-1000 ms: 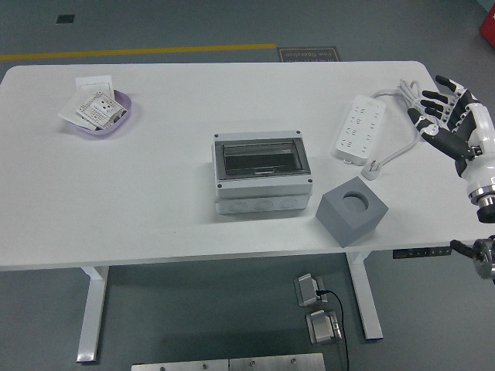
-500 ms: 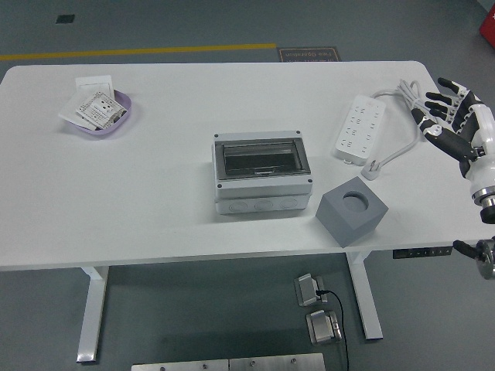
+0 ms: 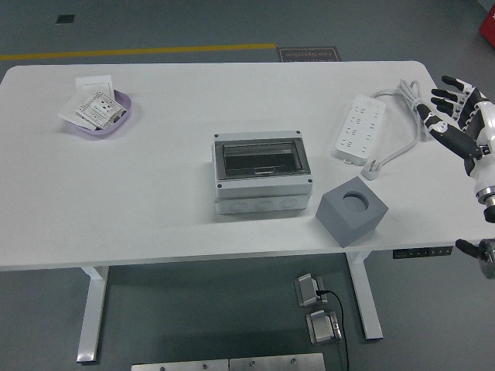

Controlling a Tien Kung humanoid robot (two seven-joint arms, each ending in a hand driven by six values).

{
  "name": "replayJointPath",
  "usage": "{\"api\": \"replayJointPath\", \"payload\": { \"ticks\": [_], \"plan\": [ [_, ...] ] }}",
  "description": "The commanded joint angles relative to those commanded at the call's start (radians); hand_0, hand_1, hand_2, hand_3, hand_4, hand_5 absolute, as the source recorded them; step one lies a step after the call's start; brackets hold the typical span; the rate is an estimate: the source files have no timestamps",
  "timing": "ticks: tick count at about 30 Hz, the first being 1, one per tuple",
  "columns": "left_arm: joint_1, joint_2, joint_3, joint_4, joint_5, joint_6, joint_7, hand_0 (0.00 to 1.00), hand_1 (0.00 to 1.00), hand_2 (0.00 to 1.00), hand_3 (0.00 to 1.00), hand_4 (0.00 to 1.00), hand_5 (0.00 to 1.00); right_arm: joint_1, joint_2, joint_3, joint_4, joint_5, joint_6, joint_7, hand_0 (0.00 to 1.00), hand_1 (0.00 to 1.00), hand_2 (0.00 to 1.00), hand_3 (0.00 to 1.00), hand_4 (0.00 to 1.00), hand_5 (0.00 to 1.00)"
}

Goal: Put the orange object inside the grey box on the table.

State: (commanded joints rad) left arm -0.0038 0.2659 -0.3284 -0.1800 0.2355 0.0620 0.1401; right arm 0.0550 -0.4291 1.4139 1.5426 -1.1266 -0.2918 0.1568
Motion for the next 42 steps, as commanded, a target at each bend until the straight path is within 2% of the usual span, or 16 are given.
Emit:
{"api": "replayJointPath", "payload": {
  "ticks": [18,28,42],
  "plan": [
    [-0.001,0.018,0.086,0.0,-0.077,0.0,-0.01,0.612,0.639,0.586,0.575,0.612,0.147,-0.005,0.007,-0.018,-0.022,-0.017,-0.011,0.0,0.812,0.74,0.7,0.762,0.826,0.226],
    [0.007,0.009,0.047,0.0,-0.048,0.001,0.001,0.611,0.64,0.586,0.576,0.614,0.144,0.004,0.017,-0.042,-0.041,-0.019,-0.025,0.012,0.812,0.737,0.696,0.754,0.824,0.23],
    [0.008,0.003,0.036,0.0,-0.044,0.002,0.0,0.612,0.639,0.586,0.576,0.614,0.142,0.012,0.018,-0.048,-0.046,-0.026,-0.026,0.014,0.805,0.727,0.688,0.746,0.824,0.233]
  ]
}}
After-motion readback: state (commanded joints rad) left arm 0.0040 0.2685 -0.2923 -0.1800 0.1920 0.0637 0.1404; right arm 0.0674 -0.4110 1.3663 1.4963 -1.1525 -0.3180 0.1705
